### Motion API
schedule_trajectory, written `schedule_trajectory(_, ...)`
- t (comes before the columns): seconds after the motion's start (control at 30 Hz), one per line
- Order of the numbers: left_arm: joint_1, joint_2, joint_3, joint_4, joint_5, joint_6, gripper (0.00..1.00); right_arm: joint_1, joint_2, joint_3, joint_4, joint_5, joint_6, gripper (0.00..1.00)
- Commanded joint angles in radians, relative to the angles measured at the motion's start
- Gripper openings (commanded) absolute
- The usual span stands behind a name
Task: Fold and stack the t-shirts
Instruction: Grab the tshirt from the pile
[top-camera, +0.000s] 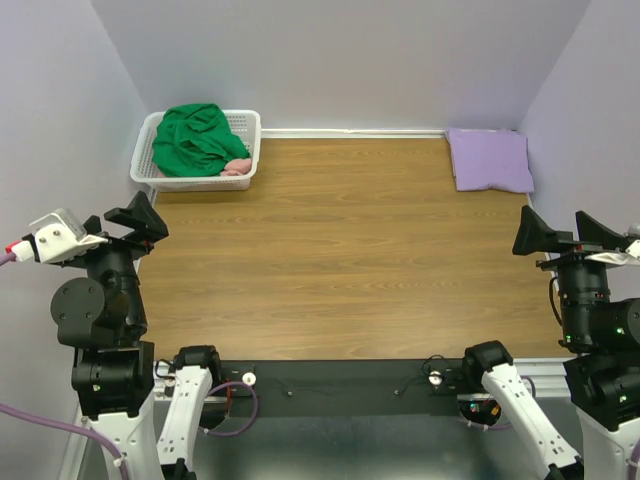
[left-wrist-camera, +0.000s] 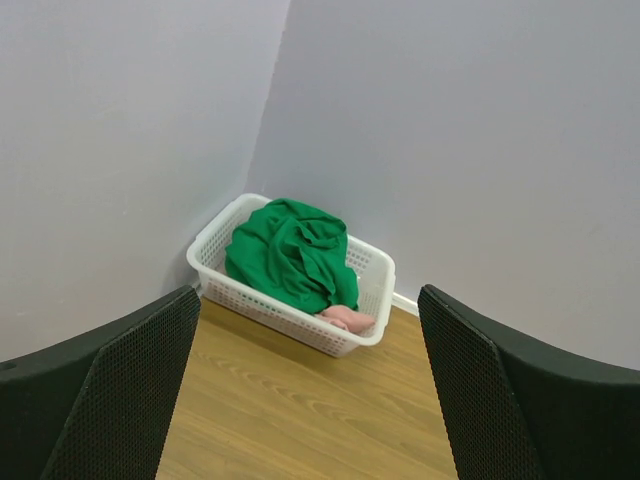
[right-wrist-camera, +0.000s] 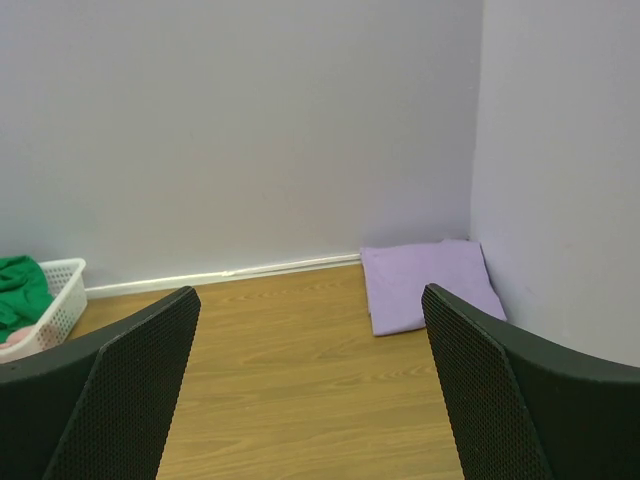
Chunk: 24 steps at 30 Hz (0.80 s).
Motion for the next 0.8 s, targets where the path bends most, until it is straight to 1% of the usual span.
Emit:
schedule_trajectory(0.0,-0.007,-0.008,-0.031,-0.014,-0.009,0.008,0.98,0.012,-0.018,-0.011,-0.018,0.016,-0.015,1.00)
schedule_trajectory(0.23,-0.006,0.027,-0.069,0.052,-0.001,-0.004,0.98,0.014,-0.020,-0.037,-0.018,-0.039,0.018,1.00)
schedule_trajectory(0.37,-0.006,0.084,-0.115,0.110,-0.005,-0.001,0.98,0.014,-0.003,-0.056,-0.018,-0.056,0.037,1.00)
schedule_trajectory(0.47,-0.006,0.169,-0.158,0.179,-0.012,-0.019,0.98,0.014,0.032,-0.060,-0.018,-0.066,0.057,1.00)
schedule_trajectory(0.5,-0.006,0.221,-0.169,0.225,-0.010,-0.036,0.98,0.014,0.054,-0.060,-0.020,-0.083,0.067,1.00)
schedule_trajectory(0.57,-0.006,0.286,-0.180,0.265,-0.007,-0.054,0.98,0.014,0.077,-0.062,-0.020,-0.105,0.078,1.00)
schedule_trajectory(0.6,-0.006,0.365,-0.175,0.277,-0.006,-0.062,0.98,0.014,0.085,-0.066,-0.020,-0.129,0.084,1.00)
schedule_trajectory(0.63,-0.006,0.408,-0.166,0.294,-0.012,-0.080,0.98,0.014,0.092,-0.071,-0.018,-0.141,0.089,1.00)
schedule_trajectory(0.67,-0.006,0.503,-0.134,0.299,-0.013,-0.088,0.98,0.014,0.105,-0.080,-0.018,-0.157,0.097,1.00)
schedule_trajectory(0.77,-0.006,0.657,-0.027,0.296,-0.033,-0.110,0.98,0.014,0.134,-0.097,-0.018,-0.154,0.121,1.00)
